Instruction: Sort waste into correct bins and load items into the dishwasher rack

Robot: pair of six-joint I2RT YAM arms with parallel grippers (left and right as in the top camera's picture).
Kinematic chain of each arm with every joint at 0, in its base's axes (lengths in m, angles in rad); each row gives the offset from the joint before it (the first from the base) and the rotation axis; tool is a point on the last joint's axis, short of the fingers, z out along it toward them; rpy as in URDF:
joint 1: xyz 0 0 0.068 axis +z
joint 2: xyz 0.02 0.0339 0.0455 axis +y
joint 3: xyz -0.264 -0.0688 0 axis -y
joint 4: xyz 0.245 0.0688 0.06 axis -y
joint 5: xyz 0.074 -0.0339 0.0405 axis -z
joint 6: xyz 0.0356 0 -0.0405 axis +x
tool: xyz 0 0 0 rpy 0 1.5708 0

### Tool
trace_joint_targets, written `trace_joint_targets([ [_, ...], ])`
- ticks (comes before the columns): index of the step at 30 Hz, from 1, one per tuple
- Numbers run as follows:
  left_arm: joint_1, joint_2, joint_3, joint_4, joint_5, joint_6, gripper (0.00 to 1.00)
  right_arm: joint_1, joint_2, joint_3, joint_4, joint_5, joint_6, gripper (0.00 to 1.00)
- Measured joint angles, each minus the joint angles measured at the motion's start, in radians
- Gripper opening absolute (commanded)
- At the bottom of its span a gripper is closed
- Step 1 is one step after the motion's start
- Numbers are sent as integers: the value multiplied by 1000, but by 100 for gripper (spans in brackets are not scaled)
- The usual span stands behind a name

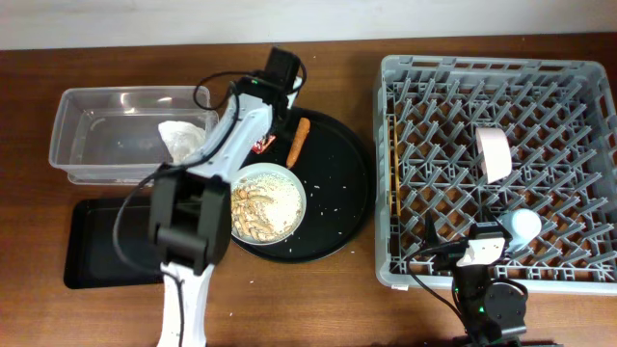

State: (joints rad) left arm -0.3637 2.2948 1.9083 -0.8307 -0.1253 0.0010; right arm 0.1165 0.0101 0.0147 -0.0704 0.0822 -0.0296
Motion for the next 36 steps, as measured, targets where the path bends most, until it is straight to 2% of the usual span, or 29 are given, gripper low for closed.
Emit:
trace_joint_targets([
  [2,12,50,-6,18,-12,8,47,0,0,0,0,0,-1,98],
  [6,19,59,-9,39,-22,17,13,0,0,0,0,0,-1,98],
  [7,19,59,-10,40,-23,21,2,0,0,0,0,0,-1,98],
  [8,18,59,-10,41,-23,19,0,0,0,0,0,0,-1,98],
  [11,18,59,-6,7,-22,25,0,0,0,0,0,0,-1,98],
  [15,21,42,47,-196,-22,-33,0,0,0,0,0,0,-1,98],
  [17,43,-46,69,-291,-37,-101,0,0,0,0,0,0,-1,98],
  [21,147,-229,105,-348,-57,-179,1,0,0,0,0,0,-1,98],
  [22,195,-264,116,-365,-63,-194,9,0,0,0,0,0,-1,98],
  [24,266,-279,115,-375,-71,-216,44,0,0,0,0,0,-2,98],
  [25,303,-278,95,-344,-70,-235,54,0,0,0,0,0,-1,98],
  [28,378,-247,34,-266,-56,-247,56,0,0,0,0,0,0,98],
  [31,392,-240,19,-306,19,-209,56,0,0,0,0,0,-1,98],
  [34,338,-263,19,-349,112,-187,50,0,0,0,0,0,-1,98],
  [36,252,-283,19,-358,146,-177,47,0,0,0,0,0,-2,98],
])
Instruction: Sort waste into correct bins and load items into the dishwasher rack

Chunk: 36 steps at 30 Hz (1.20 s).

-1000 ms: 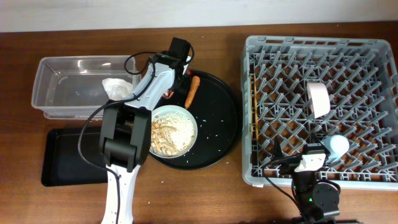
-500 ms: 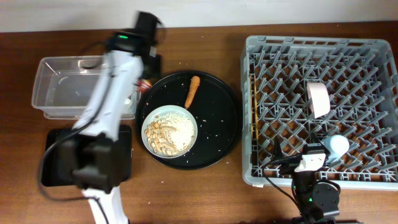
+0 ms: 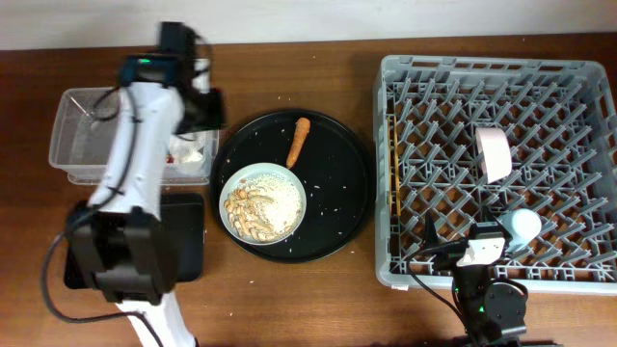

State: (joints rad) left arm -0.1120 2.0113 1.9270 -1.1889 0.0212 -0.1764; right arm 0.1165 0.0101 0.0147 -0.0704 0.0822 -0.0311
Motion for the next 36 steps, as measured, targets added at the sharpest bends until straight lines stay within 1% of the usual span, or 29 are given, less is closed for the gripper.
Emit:
trace_joint_targets([
  [3,-176,-9,-36,107,-8,1,47,0,0,0,0,0,2,98],
  [6,-321,19,-127,251,-65,4,47,0,0,0,0,0,1,98],
  [11,-354,162,-166,383,-101,4,47,0,0,0,0,0,1,98],
  [13,-353,216,-174,420,-108,4,44,0,0,0,0,0,1,98],
  [14,-353,237,-175,431,-108,4,41,0,0,0,0,0,1,98],
  [16,-353,256,-176,443,-108,4,30,0,0,0,0,0,0,98],
  [17,-353,259,-176,450,-108,5,22,0,0,0,0,0,1,98],
  [19,-353,259,-176,472,-111,7,12,0,0,0,0,0,1,98],
  [22,-353,259,-163,467,-112,13,10,0,0,0,0,0,1,98],
  [24,-352,260,-111,412,-112,12,10,0,0,0,0,0,1,98],
  [26,-348,260,-15,338,-111,12,10,0,0,0,0,0,1,98],
  [28,-332,255,114,209,-111,12,7,0,0,0,0,0,1,98],
  [30,-299,217,202,92,-111,12,6,0,0,0,0,0,1,98],
  [31,-283,193,225,34,-112,10,4,0,0,0,0,0,0,98],
  [32,-261,156,245,-63,-112,-3,1,0,0,0,0,0,0,98],
  [36,-179,22,263,-339,-116,-65,1,0,0,0,0,0,1,98],
])
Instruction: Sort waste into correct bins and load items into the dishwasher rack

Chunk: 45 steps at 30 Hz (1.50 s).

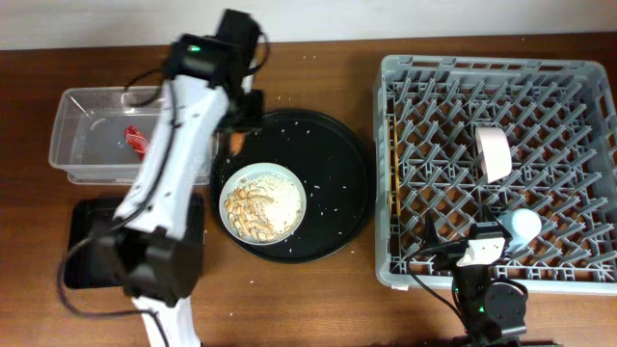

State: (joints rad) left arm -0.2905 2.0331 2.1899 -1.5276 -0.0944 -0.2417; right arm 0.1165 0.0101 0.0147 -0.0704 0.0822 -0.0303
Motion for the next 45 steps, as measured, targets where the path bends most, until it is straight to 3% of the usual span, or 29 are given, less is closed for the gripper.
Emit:
trace_joint_targets([
  [2,44,-40,0,-99,0,-16,1,0,0,0,0,0,1,98],
  [6,97,-94,-27,-156,-20,-31,1,0,0,0,0,0,0,98],
  [10,95,-286,-258,-150,-126,-134,1,0,0,0,0,0,0,98],
  [12,107,-420,-433,-100,-178,-206,1,0,-1,0,0,0,0,98],
  [15,180,-680,-803,119,-224,-334,1,0,0,0,1,0,0,98],
  [19,301,-813,-1137,397,-224,-453,2,0,0,0,0,0,0,98],
  [20,329,-818,-1205,472,-214,-473,9,0,0,0,1,0,1,98],
  [22,371,-813,-1305,597,-193,-494,34,0,0,0,0,0,0,98],
  [25,407,-790,-1373,697,-141,-516,33,0,0,0,0,0,0,98],
  [28,421,-769,-1375,722,-60,-520,47,0,0,0,0,0,0,98],
  [30,418,-768,-1346,717,23,-495,48,0,0,0,0,0,0,98],
  [34,323,-765,-1192,744,140,-381,49,0,0,0,0,0,0,98],
  [37,135,-765,-1144,806,182,-221,48,0,0,0,0,0,0,98],
  [39,-51,-735,-1144,818,203,-95,41,0,0,0,0,0,0,98],
  [45,-321,-492,-1143,853,118,19,39,0,0,0,0,0,0,98],
])
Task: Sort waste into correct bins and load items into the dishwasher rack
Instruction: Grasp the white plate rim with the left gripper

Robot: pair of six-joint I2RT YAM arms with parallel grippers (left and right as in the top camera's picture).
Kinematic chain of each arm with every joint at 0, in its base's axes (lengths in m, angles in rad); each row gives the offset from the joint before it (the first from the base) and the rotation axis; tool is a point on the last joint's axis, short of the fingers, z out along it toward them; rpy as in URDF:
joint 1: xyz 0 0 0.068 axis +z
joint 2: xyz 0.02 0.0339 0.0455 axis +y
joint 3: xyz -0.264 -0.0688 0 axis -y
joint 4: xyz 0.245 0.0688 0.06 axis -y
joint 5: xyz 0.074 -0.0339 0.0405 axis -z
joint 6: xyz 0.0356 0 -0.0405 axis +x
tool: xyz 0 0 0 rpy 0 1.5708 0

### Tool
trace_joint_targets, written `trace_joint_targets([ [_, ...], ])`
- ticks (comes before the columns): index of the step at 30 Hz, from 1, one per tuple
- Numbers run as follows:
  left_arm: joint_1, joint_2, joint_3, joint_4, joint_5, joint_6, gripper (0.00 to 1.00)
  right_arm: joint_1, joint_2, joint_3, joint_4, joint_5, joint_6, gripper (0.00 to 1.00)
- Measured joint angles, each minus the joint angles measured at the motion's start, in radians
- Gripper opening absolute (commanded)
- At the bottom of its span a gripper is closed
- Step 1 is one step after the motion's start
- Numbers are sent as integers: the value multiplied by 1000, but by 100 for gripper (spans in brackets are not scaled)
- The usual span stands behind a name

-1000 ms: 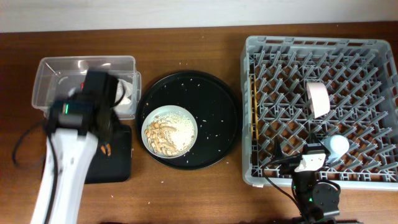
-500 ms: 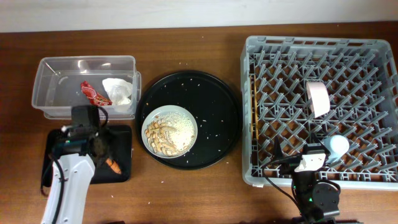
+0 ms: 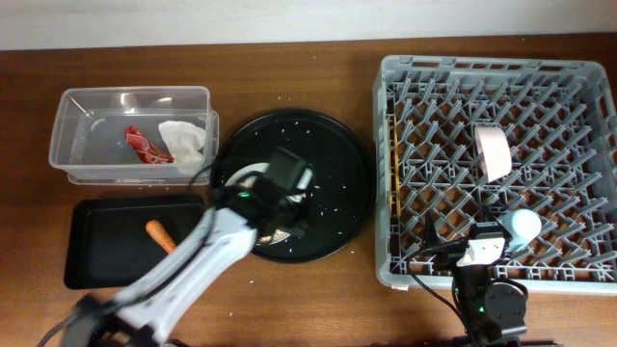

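Note:
In the overhead view, a pale bowl of food scraps (image 3: 247, 179) sits on the round black plate (image 3: 337, 173). My left gripper (image 3: 289, 200) is right over the bowl and hides most of it; its jaws are covered by the wrist. A carrot (image 3: 159, 234) lies in the black tray (image 3: 106, 255). A red wrapper (image 3: 145, 145) and a white tissue (image 3: 183, 140) lie in the clear bin (image 3: 72, 116). My right gripper (image 3: 482, 253) rests low at the front edge of the grey dishwasher rack (image 3: 405, 106).
A pink cup (image 3: 494, 152) and a white round object (image 3: 525, 225) stand in the rack. Rice grains are scattered over the black plate. The clear bin and the black tray sit side by side at the left of the wooden table.
The carrot, which was at the plate's left edge under my left gripper, now lies in the black tray. My left gripper has moved onto the bowl. The right arm is unchanged.
First my left gripper was at the back of the plate by the red wrapper, the carrot lying on the plate. Then it was over the clear bin. Then the wrapper lay in the bin and the gripper was at the carrot. Now the carrot is in the tray.

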State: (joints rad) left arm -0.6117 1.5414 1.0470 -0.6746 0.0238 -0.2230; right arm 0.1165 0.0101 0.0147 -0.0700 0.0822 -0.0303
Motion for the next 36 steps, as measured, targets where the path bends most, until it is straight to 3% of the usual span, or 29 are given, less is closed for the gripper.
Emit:
trace_joint_targets([
  [8,-79,211,0,59,-70,51,23,0,0,0,0,0,0,98],
  [12,-79,267,2,68,-111,71,1,0,0,0,0,0,0,98],
  [17,-84,270,27,52,-137,82,1,0,0,0,0,0,0,98],
  [20,-84,277,92,-66,-143,61,1,0,0,0,0,0,0,98],
  [24,-83,262,229,-221,-167,-43,0,0,0,0,0,0,1,98],
  [28,-77,158,259,-254,-189,-148,1,0,0,0,0,0,0,98],
  [36,134,15,263,-452,-200,-265,0,0,0,0,0,0,0,98],
])
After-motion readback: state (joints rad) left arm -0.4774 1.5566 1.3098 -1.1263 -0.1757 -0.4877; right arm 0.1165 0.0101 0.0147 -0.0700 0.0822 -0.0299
